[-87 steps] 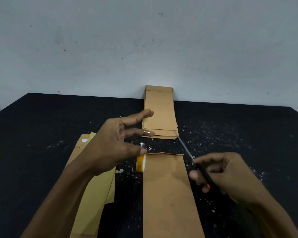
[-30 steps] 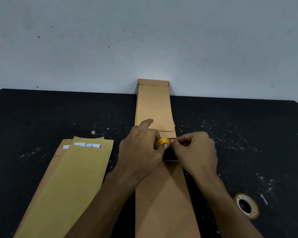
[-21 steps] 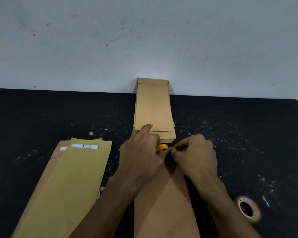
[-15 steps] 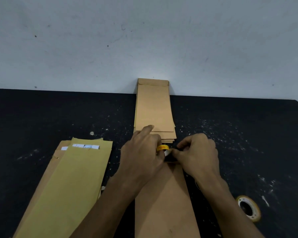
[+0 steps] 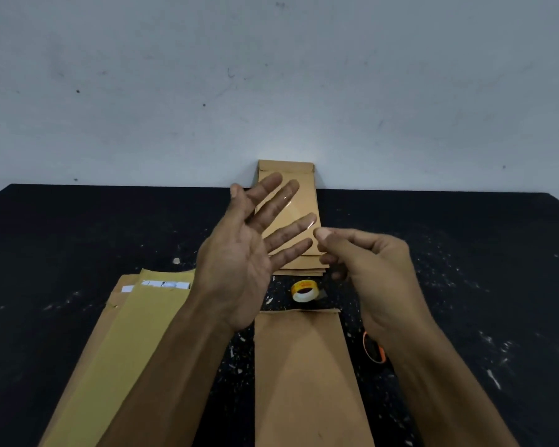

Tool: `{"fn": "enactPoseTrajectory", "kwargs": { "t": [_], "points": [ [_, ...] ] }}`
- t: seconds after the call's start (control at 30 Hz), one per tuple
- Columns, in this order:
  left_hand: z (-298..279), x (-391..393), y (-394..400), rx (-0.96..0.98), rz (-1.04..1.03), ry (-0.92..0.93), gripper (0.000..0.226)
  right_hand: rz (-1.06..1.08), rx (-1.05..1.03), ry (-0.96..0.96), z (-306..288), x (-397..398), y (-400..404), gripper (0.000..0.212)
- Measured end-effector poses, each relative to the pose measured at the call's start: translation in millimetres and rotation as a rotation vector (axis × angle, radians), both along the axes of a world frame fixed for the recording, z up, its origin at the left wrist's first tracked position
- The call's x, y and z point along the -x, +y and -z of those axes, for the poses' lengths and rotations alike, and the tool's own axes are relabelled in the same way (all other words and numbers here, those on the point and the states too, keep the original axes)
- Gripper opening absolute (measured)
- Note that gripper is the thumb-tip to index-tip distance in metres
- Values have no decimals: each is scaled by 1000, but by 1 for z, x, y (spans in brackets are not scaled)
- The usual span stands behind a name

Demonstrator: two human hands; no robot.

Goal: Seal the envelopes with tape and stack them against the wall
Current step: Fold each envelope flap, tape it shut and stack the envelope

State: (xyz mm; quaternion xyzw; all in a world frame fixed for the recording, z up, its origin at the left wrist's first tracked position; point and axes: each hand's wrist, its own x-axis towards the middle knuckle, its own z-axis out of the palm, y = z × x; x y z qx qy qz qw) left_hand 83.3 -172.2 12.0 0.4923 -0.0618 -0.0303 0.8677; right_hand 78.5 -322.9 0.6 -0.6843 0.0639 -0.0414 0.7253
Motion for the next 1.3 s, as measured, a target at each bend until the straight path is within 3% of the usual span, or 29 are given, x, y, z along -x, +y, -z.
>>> {"fn": "enactPoseTrajectory", "kwargs": {
  "t": [0.4,0.63,0.73,0.83,0.97,1.2,1.23,1.3],
  "points": [
    [3,5,-14,-254,40,-93,70,169,-116,7,-1,4,4,8],
    [1,8,-15,-235,98,-76,66,158,-64,-89,-1,2,0,5],
    [0,9,-11,-317,72,-113,66,139,-128,-118,-4,2,0,12],
    [2,7,-5,-376,52,-117,63,-14,-278,-117,-14,2,-6,13],
    [9,6,-2,-634,1,-208,59,-205,-421,-104,-24,4,-12,9],
    [12,6,9,-1129,-133,-276,59,-221,-414,-162,-22,5,-7,13],
    [11,5,12,-1122,-169,-255,53,-233,-413,-172,-24,6,-8,13],
    [5,5,16,-863,-226,-139,40,-265,-411,-169,-27,6,-10,8]
  ]
}}
